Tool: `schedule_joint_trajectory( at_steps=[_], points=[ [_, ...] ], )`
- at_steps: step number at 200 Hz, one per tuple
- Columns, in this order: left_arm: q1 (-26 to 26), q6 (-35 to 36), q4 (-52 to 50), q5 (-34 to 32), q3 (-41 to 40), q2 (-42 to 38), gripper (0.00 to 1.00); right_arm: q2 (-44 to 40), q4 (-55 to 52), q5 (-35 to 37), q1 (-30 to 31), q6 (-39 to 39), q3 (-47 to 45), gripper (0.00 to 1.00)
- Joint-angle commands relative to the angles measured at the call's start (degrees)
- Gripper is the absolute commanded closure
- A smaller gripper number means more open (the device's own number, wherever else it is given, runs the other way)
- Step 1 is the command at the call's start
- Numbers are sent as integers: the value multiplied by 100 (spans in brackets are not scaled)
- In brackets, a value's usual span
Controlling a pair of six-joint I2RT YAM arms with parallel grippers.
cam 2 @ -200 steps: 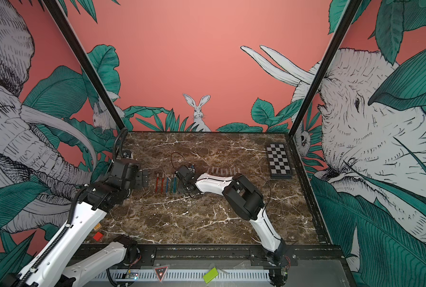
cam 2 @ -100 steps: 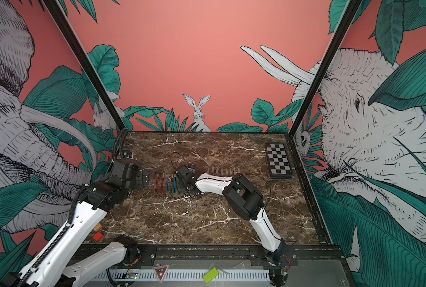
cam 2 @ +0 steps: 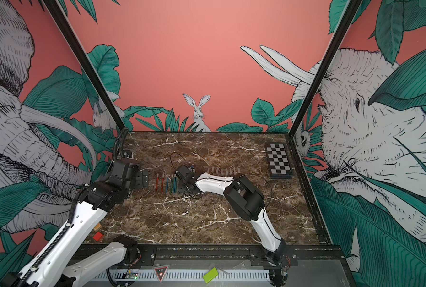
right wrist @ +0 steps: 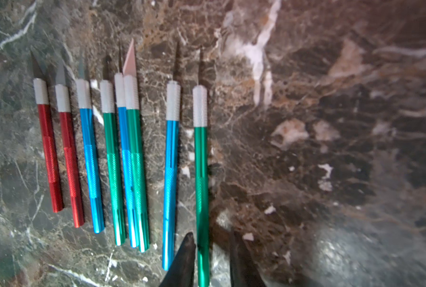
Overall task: Remove protective caps from carving knives
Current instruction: Move the carving knife to the center of the board, then pick up the carving knife from the center of the board.
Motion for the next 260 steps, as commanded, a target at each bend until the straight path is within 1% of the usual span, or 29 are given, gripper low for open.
schedule_joint_trajectory(
  at_steps=[1, 17, 35, 57, 77, 90, 95, 101, 117, 138, 148, 160, 179, 186, 205, 218, 234, 260],
  points=[
    [-6, 25, 32, -66, -74, -11, 3, -395, -245, 37, -25, -181, -88, 71],
    [6, 29, 32, -75, -74, -2, 3, -602, -360, -49, -50, -355, -103, 68],
    [3, 26, 36, -80, -77, -4, 3, -1070, -352, 67, -50, -543, -370, 63],
    [0, 29, 30, -75, -71, 22, 3, -1771, -554, 212, -114, -825, -703, 57],
    [-2, 33, 16, -40, -73, 34, 3, -2489, -915, 444, -236, -1094, -1277, 52],
    [0, 76, 53, 124, -97, 49, 2, -3021, -1138, 526, -429, -1171, -1928, 51],
    [0, 82, 59, 195, -90, 74, 2, -3136, -1190, 516, -554, -1201, -2162, 51],
    [3, 96, 53, 279, -75, 123, 2, -3542, -1245, 501, -696, -1236, -2497, 51],
    [-3, 55, -60, 543, 31, 326, 2, -4171, -1452, 596, -1144, -1341, -3255, 51],
    [-26, -72, -153, 1146, 182, 650, 2, -4762, -1901, 899, -1584, -1613, -3785, 51],
    [-126, -119, -210, 1300, 270, 844, 2, -4936, -2076, 1042, -1731, -1680, -3923, 50],
    [-326, -212, -382, 1267, 428, 1085, 2, -5034, -2120, 1006, -1948, -1789, -4058, 50],
    [-703, -376, -705, 1100, 726, 1442, 1, -4983, -2048, 847, -2312, -1940, -4213, 53],
    [-783, -457, -769, 1205, 793, 1539, 1, -4906, -2021, 753, -2444, -2015, -4219, 54],
    [-839, -674, -743, 1536, 811, 1628, 1, -4666, -1883, 567, -2669, -2194, -4212, 60],
    [-848, -803, -672, 1703, 767, 1611, 1, -4496, -1836, 480, -2797, -2232, -4197, 61],
    [-858, -957, -644, 1867, 712, 1591, 1, -4254, -1669, 308, -2918, -2243, -4224, 62],
    [-892, -1152, -618, 2039, 644, 1583, 1, -3980, -1473, 192, -3045, -2294, -4225, 68]
  ],
)
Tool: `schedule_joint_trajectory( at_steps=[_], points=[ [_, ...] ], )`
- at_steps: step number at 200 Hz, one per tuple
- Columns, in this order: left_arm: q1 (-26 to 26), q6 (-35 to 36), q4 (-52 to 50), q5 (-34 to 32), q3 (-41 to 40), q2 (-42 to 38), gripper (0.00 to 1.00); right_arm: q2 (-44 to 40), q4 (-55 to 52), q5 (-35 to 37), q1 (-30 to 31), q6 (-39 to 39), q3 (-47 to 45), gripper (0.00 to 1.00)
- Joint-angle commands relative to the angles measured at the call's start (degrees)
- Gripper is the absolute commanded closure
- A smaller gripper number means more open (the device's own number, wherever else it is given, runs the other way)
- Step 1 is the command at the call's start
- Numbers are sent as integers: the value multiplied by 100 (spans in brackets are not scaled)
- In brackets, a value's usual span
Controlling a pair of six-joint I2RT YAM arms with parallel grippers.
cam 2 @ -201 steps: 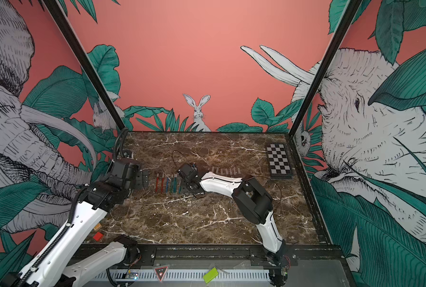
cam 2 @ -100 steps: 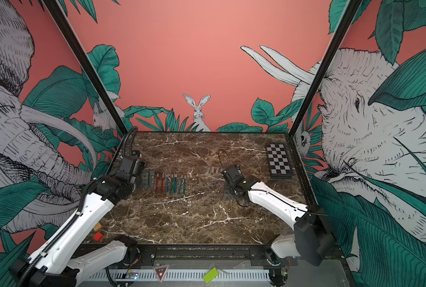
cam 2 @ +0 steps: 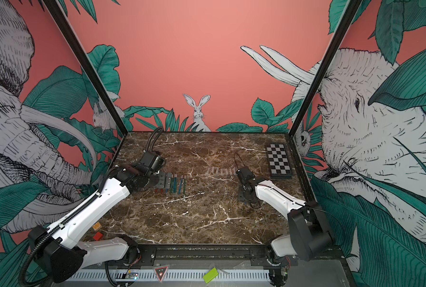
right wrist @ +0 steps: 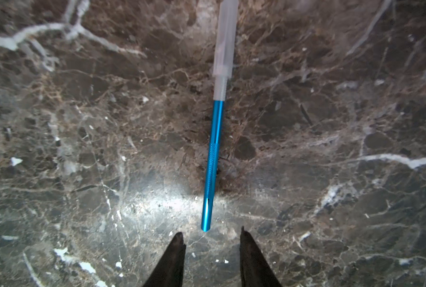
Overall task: Remove protective caps from carving knives
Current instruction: Pick up the carving knife from the center of the board.
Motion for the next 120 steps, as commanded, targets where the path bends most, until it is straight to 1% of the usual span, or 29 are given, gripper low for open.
schedule_joint_trajectory(
  at_steps=[1, 47, 100, 120],
  points=[
    [-51, -357, -137, 295, -37, -106, 1, 175, 218, -199, -114, -137, -32, 68],
    [-86, -464, -115, 402, -104, -101, 1, 643, 546, -557, -355, -272, 6, 81],
    [-95, -472, -69, 441, -148, -85, 2, 797, 542, -409, -457, -328, 59, 86],
    [-96, -481, -62, 450, -140, -36, 2, 901, 584, -453, -545, -389, 90, 88]
  ],
)
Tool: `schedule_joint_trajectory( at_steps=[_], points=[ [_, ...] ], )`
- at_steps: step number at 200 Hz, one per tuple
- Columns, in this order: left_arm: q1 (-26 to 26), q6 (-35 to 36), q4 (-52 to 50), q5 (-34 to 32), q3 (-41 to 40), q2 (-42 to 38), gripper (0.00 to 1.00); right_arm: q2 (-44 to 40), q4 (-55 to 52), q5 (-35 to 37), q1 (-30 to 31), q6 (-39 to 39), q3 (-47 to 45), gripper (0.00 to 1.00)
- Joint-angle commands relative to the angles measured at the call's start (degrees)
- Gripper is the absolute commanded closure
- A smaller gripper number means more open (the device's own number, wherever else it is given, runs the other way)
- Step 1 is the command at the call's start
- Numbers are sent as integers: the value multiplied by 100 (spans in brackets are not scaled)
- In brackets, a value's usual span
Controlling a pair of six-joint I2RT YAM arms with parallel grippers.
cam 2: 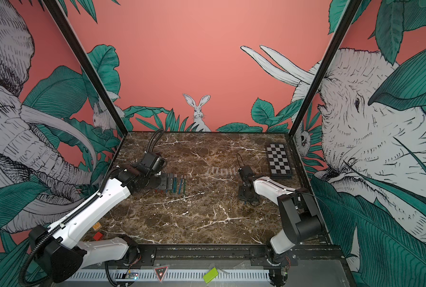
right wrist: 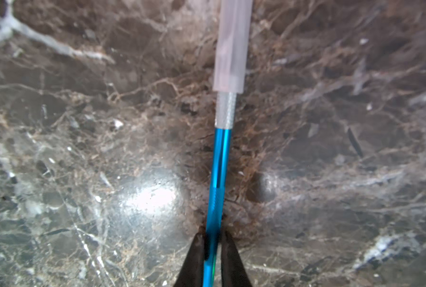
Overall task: Remove protective caps from carving knives
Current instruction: Pick up the carving knife from the center of the board.
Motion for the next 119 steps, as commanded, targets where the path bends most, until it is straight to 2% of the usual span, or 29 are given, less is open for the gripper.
schedule_joint_trajectory(
  at_steps=[1, 42, 71, 119],
  points=[
    [-38, -98, -60, 26, -57, -34, 2, 187, 50, 42, -106, -132, 64, 88],
    [-47, -107, -51, 19, -37, -24, 2, 189, 46, 11, -205, -191, 68, 92],
    [-57, -134, 5, 64, -80, -22, 2, 189, 46, -138, -206, -271, 75, 100],
    [-100, -390, 154, 324, -134, 11, 3, -214, 42, -572, -192, -298, -143, 100]
  ],
)
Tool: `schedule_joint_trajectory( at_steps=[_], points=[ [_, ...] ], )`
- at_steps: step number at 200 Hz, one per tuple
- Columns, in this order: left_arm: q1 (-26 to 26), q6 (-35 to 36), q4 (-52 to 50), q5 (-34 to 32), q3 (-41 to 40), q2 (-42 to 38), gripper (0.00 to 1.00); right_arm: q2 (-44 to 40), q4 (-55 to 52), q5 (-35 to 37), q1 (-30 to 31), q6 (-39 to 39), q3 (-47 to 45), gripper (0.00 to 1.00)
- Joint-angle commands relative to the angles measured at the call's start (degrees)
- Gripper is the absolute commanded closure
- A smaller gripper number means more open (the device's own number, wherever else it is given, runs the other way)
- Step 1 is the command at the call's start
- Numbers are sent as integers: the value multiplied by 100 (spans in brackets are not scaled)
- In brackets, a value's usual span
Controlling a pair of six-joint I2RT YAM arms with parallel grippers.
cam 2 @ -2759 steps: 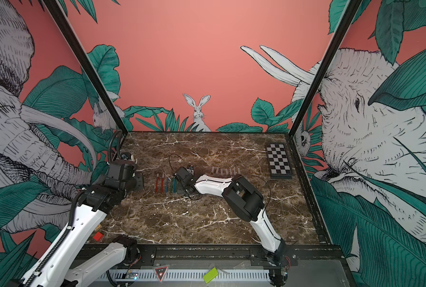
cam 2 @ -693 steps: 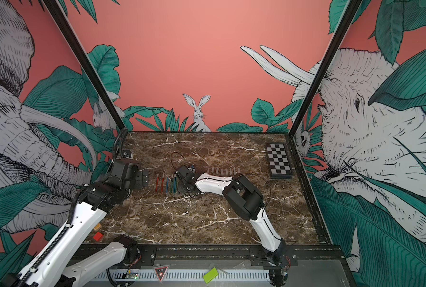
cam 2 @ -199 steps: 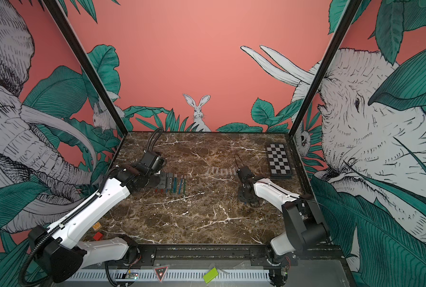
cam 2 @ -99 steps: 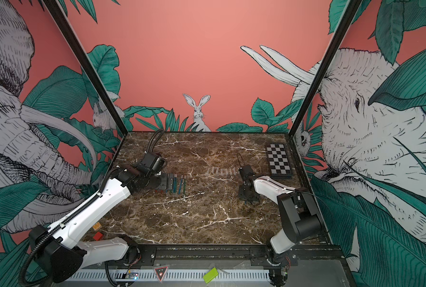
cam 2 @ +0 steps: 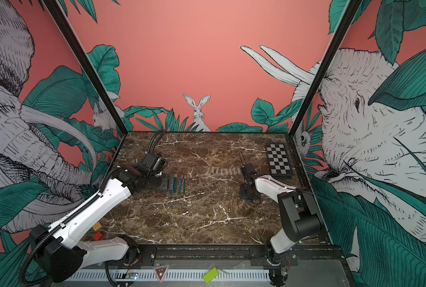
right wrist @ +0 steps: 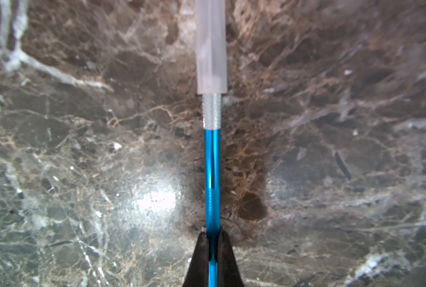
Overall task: Remove protective caps from carving knives
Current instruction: Pick up the carving knife from the center of the board.
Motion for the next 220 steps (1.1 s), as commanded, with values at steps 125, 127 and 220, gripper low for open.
schedule_joint_trajectory(
  at_steps=[125, 127, 220],
  points=[
    [-548, -2108, 1539, 1298, 504, 1182, 8, -2049, -91, -1181, 2289, 401, 105, 100],
    [-573, -2122, 1533, 1283, 534, 1213, 8, -2038, -61, -1205, 2318, 418, 105, 100],
    [-1196, -2576, 1933, 1263, 802, 2026, 12, -1728, 275, -1328, 2755, 508, 191, 100]
  ],
)
